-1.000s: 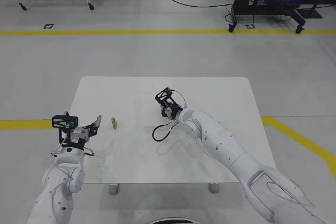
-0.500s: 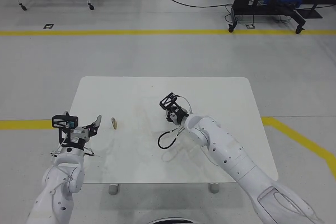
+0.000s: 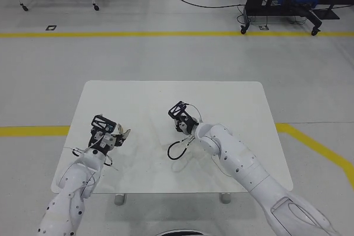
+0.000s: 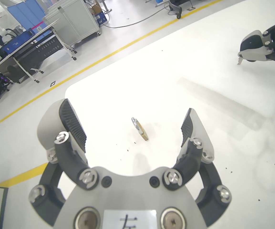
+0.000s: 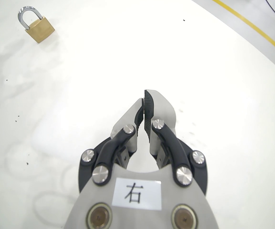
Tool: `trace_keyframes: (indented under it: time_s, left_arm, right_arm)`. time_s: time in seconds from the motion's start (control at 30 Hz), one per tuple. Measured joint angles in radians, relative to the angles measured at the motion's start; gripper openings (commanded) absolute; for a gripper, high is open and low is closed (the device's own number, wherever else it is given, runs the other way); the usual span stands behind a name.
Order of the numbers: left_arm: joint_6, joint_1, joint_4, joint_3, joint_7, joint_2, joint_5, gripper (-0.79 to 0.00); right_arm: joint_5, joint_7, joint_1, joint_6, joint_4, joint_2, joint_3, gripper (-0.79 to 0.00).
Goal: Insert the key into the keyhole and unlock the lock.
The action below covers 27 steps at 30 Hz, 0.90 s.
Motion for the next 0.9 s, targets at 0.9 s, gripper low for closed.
trace_keyframes:
  time_s: [0.9]
  left_arm:
    - [0.087,-0.271,0.267,0.396,-0.105,-0.070,0.154,0.000]
  right_arm:
    - [0.117,-0.089,0.043,-0.150,0.139,-0.015,0.036,-0.785]
